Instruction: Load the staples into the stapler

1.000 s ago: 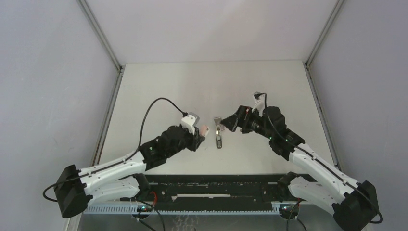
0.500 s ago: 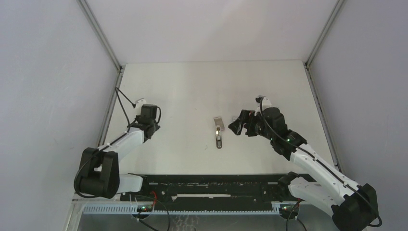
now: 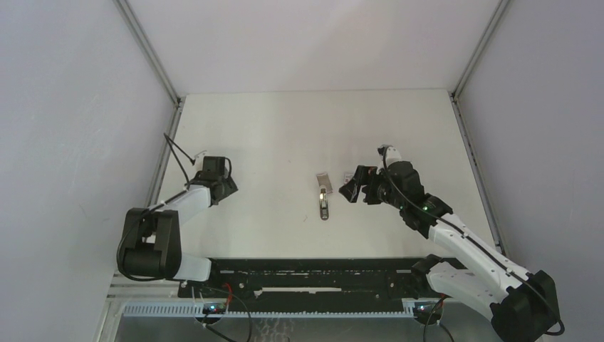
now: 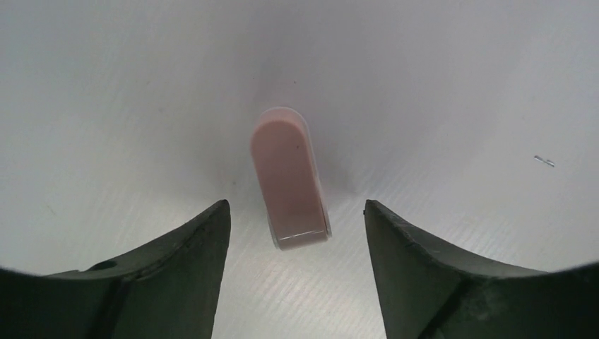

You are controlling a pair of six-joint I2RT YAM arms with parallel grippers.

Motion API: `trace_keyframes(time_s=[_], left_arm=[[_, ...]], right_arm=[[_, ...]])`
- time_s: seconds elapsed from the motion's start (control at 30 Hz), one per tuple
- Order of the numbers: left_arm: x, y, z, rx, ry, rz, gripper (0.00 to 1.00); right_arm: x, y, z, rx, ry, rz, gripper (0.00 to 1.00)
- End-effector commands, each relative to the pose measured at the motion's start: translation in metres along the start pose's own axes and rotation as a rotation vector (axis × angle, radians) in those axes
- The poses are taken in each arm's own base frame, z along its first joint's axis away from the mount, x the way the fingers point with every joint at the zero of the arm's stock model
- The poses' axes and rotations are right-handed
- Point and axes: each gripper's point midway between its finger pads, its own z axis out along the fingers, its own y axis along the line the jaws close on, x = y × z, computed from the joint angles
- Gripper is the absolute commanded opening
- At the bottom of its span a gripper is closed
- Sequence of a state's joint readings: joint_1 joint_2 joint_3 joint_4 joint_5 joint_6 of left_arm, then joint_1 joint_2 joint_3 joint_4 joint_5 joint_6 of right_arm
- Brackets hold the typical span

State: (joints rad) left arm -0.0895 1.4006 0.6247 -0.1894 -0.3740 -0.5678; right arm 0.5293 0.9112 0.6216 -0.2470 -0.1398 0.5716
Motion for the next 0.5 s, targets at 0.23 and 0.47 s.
trace_keyframes(time_s=[0.23, 0.47], left_arm=[[-0.051, -0.041, -0.061, 0.234, -0.219, 0.012, 0.83], [-0.01, -0.188, -0.165, 0.9, -0.307, 0.46, 0.83]], right_arm=[[-0.02, -0.006, -0.018, 0.007, -0.084, -0.054, 0.89], [-0.02, -0.005, -0.032, -0.081, -0.101, -0.076, 0.89]])
